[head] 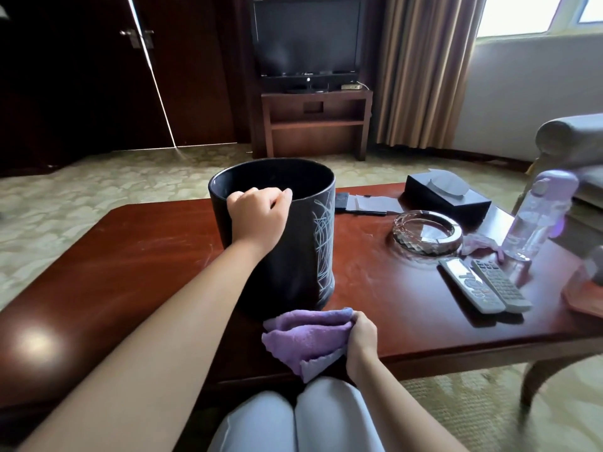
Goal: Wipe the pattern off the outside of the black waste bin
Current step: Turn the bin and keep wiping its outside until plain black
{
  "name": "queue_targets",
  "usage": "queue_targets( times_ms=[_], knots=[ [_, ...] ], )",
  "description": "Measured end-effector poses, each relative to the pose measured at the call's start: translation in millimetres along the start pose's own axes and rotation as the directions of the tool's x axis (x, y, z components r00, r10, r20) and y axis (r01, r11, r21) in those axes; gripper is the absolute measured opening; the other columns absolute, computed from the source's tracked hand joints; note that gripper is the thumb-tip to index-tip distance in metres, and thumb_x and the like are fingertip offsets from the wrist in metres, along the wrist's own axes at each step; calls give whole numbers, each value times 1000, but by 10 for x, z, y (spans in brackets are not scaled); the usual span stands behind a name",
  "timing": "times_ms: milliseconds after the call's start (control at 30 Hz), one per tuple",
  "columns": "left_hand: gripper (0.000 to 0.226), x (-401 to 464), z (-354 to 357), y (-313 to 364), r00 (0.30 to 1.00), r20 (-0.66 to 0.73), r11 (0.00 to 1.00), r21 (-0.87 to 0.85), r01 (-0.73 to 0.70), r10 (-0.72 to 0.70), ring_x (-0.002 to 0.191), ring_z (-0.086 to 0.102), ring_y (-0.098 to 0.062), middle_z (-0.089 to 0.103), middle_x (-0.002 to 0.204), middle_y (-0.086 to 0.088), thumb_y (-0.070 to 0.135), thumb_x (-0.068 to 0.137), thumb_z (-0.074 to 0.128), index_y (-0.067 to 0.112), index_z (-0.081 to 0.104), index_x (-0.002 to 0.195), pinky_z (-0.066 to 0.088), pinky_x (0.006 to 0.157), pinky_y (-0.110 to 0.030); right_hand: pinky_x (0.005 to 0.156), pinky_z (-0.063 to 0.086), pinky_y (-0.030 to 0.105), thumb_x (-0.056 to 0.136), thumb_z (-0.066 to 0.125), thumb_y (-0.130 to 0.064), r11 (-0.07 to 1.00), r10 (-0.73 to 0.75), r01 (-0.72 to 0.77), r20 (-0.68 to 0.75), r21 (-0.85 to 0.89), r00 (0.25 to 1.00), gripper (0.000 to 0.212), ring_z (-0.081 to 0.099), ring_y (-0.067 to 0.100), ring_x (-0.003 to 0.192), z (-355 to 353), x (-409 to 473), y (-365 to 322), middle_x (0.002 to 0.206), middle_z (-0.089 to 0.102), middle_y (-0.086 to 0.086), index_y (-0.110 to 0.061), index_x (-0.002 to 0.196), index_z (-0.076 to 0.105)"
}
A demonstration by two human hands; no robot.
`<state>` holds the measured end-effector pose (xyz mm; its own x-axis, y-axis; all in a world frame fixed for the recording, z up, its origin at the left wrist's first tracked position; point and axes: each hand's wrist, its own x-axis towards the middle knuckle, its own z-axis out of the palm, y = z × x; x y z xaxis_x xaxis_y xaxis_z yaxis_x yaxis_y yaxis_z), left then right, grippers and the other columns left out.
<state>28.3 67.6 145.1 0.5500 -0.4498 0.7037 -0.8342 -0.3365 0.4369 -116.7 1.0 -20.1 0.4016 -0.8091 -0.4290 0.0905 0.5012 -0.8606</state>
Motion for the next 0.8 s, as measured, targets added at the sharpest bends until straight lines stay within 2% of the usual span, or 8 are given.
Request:
queue_targets(
  times_ms=[100, 167, 233, 333, 433, 533, 633, 800],
  knots=[
    [44, -6, -43, -32, 1000, -1, 999, -39, 8, -8, 49, 36, -8, 26, 40, 3, 30, 84, 39, 19, 20, 46, 24, 75, -31, 54, 42, 27, 79, 45, -7, 1000, -1, 1, 10, -1, 1000, 18, 49, 19, 60, 4, 18, 9, 67, 55, 9, -7, 70, 61],
    [43, -10, -80, -72, 1000, -3, 999, -43, 0, 0, 47, 34, -11, 24, 40, 3, 28, 84, 39, 19, 19, 46, 25, 74, -31, 56, 43, 28, 77, 46, -7, 1000, -1, 1, 15, -12, 1000, 18, 50, 19, 62, 17, 42, 34, 66, 56, 9, -7, 71, 62],
    [43, -34, -58, -73, 999, -32, 999, 34, -16, 17, 54, 37, -18, 29, 41, 4, 27, 85, 39, 19, 21, 46, 29, 76, -34, 61, 44, 30, 76, 47, -10, 1000, -17, 17, 12, -18, 1000, 19, 51, 20, 64, 20, 82, 80, 66, 58, 8, -9, 66, 63],
    [40, -121, 87, 12, 984, -171, 987, 158, -22, 50, 59, 48, -28, 52, 48, -2, 25, 87, 39, 19, 35, 47, 32, 76, -37, 65, 44, 34, 77, 46, -10, 996, -76, 75, -14, -52, 997, 27, 51, 19, 65, 33, 127, 125, 64, 59, 5, -13, 55, 61],
    [39, -122, 182, 28, 974, -224, 995, 98, -5, 27, 61, 52, -28, 58, 52, -2, 28, 85, 39, 16, 52, 49, 27, 80, -33, 66, 44, 35, 74, 46, -14, 994, -103, 102, -15, -50, 995, 26, 51, 19, 64, 48, 146, 148, 62, 58, 4, -14, 53, 60],
    [37, -108, 152, -34, 972, -237, 1000, 13, 1, 2, 68, 55, -23, 66, 61, 0, 31, 84, 46, 13, 65, 57, 23, 82, -28, 71, 46, 35, 80, 44, -6, 989, -130, 130, -4, -68, 991, 29, 56, 20, 68, 36, 184, 167, 67, 64, 5, -11, 62, 66],
    [40, -126, 79, -85, 961, -275, 998, -70, -6, -13, 63, 49, -17, 65, 57, 0, 36, 80, 43, 14, 63, 53, 22, 79, -23, 70, 47, 31, 83, 42, -2, 983, -165, 164, -8, -80, 986, 28, 57, 19, 70, 30, 202, 176, 72, 66, 6, -6, 72, 68],
    [40, -115, 35, -119, 979, -192, 989, -144, 36, -64, 60, 40, -12, 51, 47, -4, 39, 75, 36, 14, 49, 46, 22, 78, -17, 63, 45, 27, 85, 41, 2, 980, -189, 188, -13, -62, 982, 28, 55, 16, 68, 21, 133, 131, 72, 64, 5, -5, 76, 67]
  ],
)
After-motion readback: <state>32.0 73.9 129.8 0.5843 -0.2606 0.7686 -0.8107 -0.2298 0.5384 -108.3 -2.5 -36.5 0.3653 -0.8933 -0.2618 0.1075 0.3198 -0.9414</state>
